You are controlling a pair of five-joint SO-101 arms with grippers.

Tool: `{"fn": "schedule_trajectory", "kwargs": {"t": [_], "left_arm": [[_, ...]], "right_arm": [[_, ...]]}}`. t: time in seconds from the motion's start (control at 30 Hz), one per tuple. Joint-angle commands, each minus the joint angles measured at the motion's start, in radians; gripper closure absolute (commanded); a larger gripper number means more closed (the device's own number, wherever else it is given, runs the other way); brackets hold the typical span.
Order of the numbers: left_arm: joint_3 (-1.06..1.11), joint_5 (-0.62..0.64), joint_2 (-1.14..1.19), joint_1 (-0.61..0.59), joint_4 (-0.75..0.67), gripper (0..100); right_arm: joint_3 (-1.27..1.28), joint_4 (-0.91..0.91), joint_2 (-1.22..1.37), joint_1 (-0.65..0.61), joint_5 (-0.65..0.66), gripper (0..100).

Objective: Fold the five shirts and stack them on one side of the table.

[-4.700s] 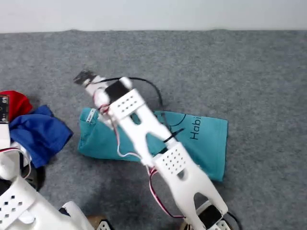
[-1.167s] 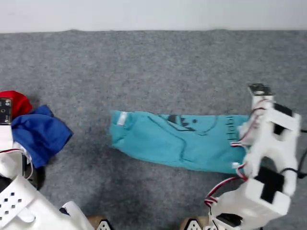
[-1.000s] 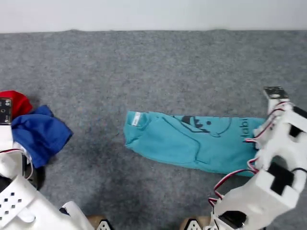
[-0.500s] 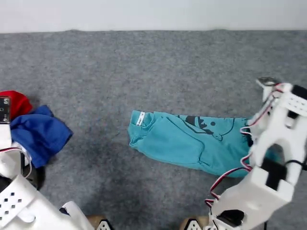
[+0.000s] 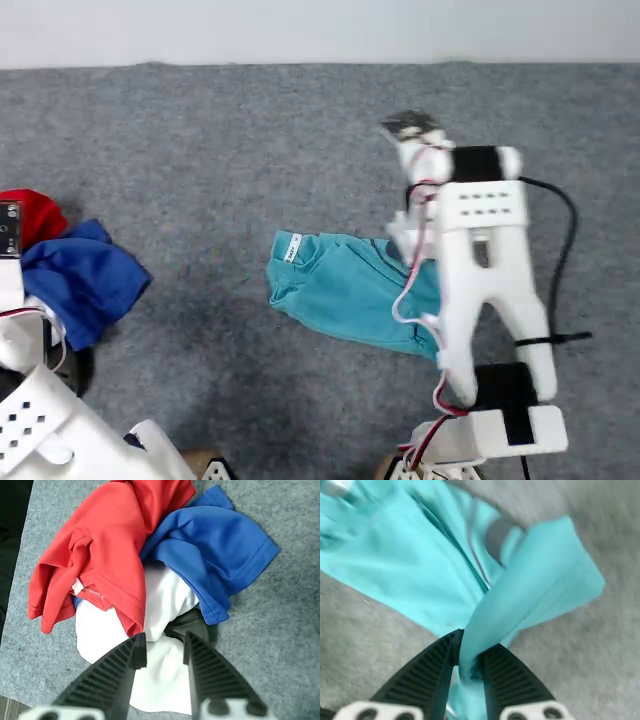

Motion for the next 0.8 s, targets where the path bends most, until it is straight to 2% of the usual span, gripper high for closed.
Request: {"fn": "schedule_trajectory", "kwargs": {"t": [0.0,0.17,0.37,0.63,0.77], "left_arm": [[-0.013,-0.008,-0.020,0.009,-0.029,86],[-0.013,-0.008,-0.020,0.009,-0.029,86],[-0.013,-0.008,-0.020,0.009,-0.029,86],[-0.004,-0.008,-0.020,0.009,-0.026,86],[-0.004,-0.008,-0.020,0.009,-0.025,86]], "right_arm": [[-0.057,-0.081,0.024,-0.107,-0.046,98.9],[-0.057,-0.177,0.110,-0.213,-0.051,98.9],[-0.058,-0.278,0.206,-0.271,-0.051,98.9],[-0.206,-0.223,0.325,-0.343,-0.048,98.6],[-0.345,-0.159,0.398,-0.426,-0.048,89.8]]}}
